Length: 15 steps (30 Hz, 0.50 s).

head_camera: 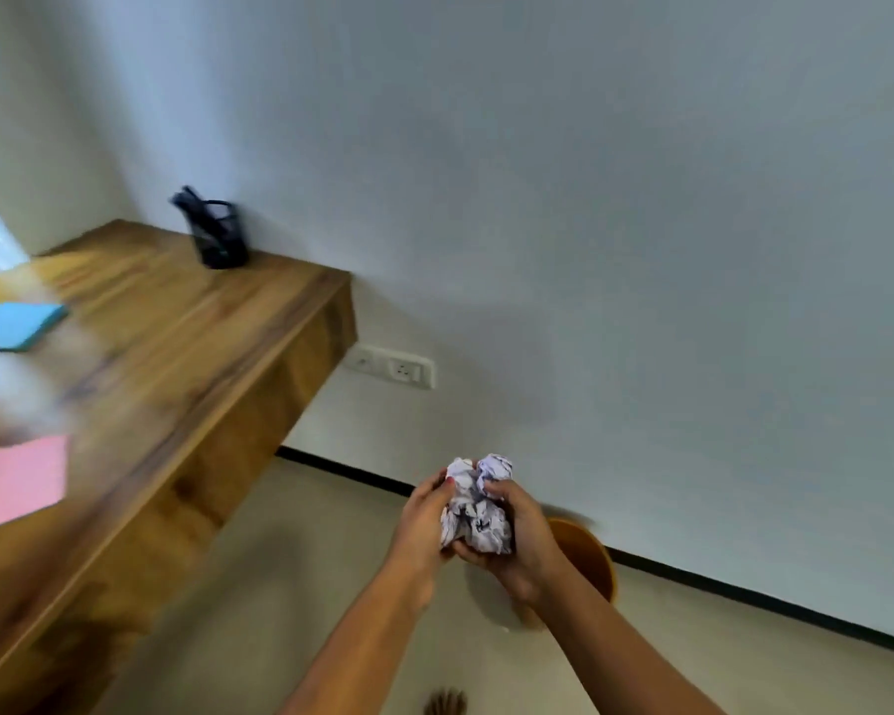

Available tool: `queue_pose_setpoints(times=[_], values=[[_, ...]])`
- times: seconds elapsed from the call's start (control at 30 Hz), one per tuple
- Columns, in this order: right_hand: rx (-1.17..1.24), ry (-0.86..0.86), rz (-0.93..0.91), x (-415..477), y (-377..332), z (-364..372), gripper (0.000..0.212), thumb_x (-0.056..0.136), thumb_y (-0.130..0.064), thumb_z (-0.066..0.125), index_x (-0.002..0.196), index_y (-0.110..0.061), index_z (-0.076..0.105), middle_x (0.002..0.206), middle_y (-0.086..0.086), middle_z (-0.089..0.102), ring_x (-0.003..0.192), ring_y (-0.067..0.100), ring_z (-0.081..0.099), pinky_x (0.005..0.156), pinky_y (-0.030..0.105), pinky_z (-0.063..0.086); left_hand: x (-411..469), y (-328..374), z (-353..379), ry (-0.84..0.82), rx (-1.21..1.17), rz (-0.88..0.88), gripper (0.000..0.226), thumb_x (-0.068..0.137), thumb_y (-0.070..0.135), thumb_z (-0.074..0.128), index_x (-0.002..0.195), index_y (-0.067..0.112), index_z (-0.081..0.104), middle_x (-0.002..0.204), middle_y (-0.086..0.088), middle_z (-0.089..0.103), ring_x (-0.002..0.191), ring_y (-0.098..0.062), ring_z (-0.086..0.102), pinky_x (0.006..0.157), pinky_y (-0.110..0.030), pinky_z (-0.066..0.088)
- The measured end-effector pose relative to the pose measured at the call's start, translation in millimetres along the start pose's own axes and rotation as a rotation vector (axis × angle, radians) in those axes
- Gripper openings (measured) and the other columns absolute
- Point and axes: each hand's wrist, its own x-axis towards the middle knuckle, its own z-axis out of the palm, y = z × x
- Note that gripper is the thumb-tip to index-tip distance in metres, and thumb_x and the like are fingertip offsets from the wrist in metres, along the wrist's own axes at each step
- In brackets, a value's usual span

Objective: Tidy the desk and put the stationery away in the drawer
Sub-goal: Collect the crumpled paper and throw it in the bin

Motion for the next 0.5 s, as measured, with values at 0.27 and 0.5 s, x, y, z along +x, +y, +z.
queue_pose_setpoints(times=[0.27, 0.5], values=[[0.135, 0.173, -0.002, 91, -43, -100, 0.034, 0.088, -0.021, 0.049, 0.119, -0.014, 0.062, 0.113, 0.012, 0.070, 0.103, 0.028, 0.066, 0.076, 0.041, 0.056, 130, -39, 82, -0.069, 0.275, -0.154, 0.023, 0.094, 0.019, 0.054, 0.117, 0.014, 0.058, 0.111, -0.010, 0.067, 0.097, -0.023, 0.065, 0.078, -0.033, 0.053], [0.216, 0.291, 0.056, 138, -44, -176, 0.035, 0.089, -0.025, 0.051, 0.122, -0.014, 0.059, 0.112, 0.011, 0.070, 0.101, 0.024, 0.068, 0.074, 0.039, 0.056, 203, -94, 128, -0.077, 0.440, -0.304, 0.024, 0.093, 0.025, 0.057, 0.113, 0.013, 0.059, 0.100, -0.005, 0.069, 0.088, -0.019, 0.066, 0.071, -0.030, 0.052]])
